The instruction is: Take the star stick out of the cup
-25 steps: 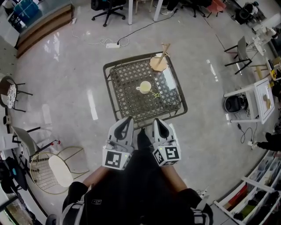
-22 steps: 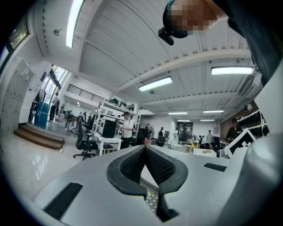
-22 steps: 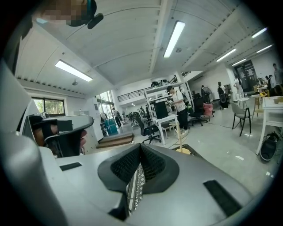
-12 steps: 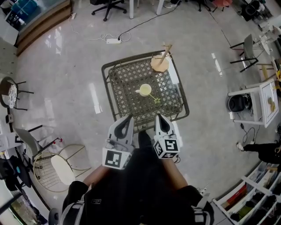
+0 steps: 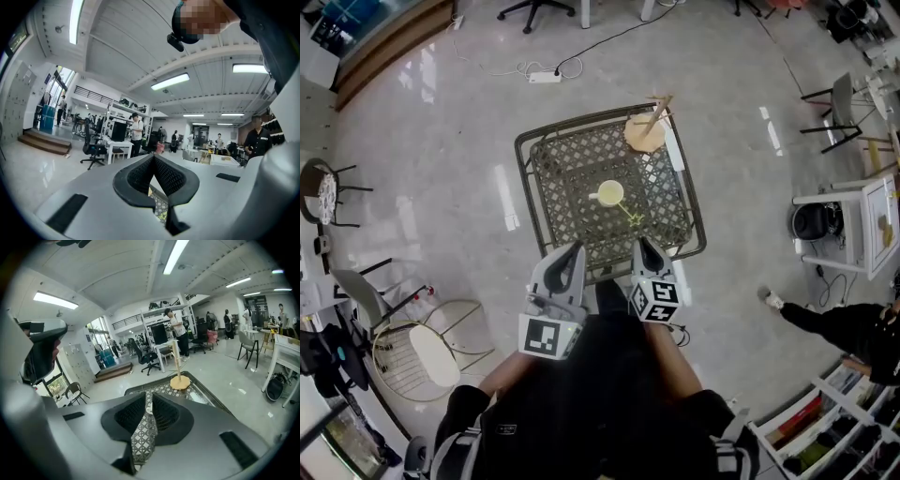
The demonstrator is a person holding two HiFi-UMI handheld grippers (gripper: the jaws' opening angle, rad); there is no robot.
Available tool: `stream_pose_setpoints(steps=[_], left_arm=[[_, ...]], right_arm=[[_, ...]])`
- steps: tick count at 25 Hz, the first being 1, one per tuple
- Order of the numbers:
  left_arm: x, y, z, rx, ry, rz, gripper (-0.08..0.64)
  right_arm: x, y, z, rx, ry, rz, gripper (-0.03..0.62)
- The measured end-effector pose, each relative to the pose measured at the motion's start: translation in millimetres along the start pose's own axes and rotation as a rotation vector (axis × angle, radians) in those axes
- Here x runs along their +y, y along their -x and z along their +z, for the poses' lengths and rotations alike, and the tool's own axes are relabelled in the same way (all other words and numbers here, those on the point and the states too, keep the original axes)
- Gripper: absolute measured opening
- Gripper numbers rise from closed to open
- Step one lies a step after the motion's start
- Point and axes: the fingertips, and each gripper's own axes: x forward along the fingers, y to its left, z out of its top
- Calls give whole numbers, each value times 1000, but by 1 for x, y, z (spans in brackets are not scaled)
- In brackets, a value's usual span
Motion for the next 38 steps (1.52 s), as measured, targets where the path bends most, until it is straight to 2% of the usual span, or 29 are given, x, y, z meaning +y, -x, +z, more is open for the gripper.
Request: stream_pose_setpoints(steps=[6,13,24,30,33,38], left_arm=[[3,-22,-3,10,-1,19,12],[9,-41,-6,25,12,30,12],[15,-61,-25,69,44,42,12],[17,-62,-29,82,49,56,12],[19,-62,-27,83,48,65,12],[21,-59,-26,83,44,78,12]], right_arm=[[-25,-36,-20,92,-28,-8,71],[-48,-66,-38,175,-92,-24,94],[-62,-102,-83,320,-161,12,120],[-62,-110,-94,357,-202,30,120],[-60,-112,-93,361,-189,36,118],[-58,-113,-91,358,-165,43,34]])
